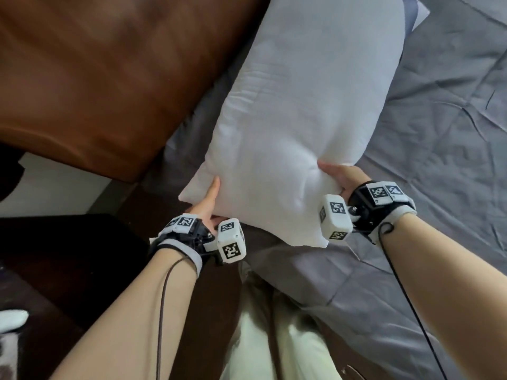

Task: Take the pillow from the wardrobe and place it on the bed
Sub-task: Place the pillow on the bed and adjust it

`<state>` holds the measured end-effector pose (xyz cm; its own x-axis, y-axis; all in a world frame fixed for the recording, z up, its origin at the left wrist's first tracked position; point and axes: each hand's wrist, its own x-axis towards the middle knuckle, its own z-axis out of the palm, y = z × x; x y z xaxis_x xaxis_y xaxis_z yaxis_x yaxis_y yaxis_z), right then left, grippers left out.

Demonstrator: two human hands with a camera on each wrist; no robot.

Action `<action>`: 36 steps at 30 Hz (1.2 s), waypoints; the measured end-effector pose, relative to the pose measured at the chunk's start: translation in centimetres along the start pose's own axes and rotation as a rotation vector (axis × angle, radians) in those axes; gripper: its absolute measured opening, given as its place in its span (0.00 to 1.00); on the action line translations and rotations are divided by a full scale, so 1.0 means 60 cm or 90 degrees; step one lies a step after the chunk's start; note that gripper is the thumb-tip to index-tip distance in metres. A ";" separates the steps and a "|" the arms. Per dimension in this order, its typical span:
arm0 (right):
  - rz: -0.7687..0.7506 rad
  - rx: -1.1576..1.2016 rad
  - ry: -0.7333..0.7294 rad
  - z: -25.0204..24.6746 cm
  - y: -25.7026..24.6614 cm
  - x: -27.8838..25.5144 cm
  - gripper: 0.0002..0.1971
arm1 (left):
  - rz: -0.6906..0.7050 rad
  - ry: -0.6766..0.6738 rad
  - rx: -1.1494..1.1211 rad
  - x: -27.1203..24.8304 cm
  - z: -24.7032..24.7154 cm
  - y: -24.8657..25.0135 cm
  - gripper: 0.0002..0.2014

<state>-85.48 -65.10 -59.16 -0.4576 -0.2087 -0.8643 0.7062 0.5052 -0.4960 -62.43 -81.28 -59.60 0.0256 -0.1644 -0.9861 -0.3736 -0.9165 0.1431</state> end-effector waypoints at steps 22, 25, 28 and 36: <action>-0.053 0.123 -0.087 0.075 0.019 0.015 0.23 | 0.182 -0.054 -0.101 0.038 -0.075 0.075 0.28; -0.056 0.135 -0.076 0.068 -0.012 0.024 0.20 | 0.205 0.001 -0.099 0.052 -0.065 0.074 0.22; -0.108 0.101 0.011 0.077 -0.020 0.022 0.25 | 0.192 0.011 -0.073 0.052 -0.057 0.063 0.21; -0.248 0.144 0.135 0.040 0.009 0.007 0.19 | 0.215 0.044 -0.021 0.049 -0.028 0.060 0.20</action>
<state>-84.00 -66.93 -59.99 -0.7940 -0.1597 -0.5865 0.5497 0.2234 -0.8050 -62.13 -85.70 -61.83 -0.0319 -0.4835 -0.8748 -0.3413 -0.8173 0.4642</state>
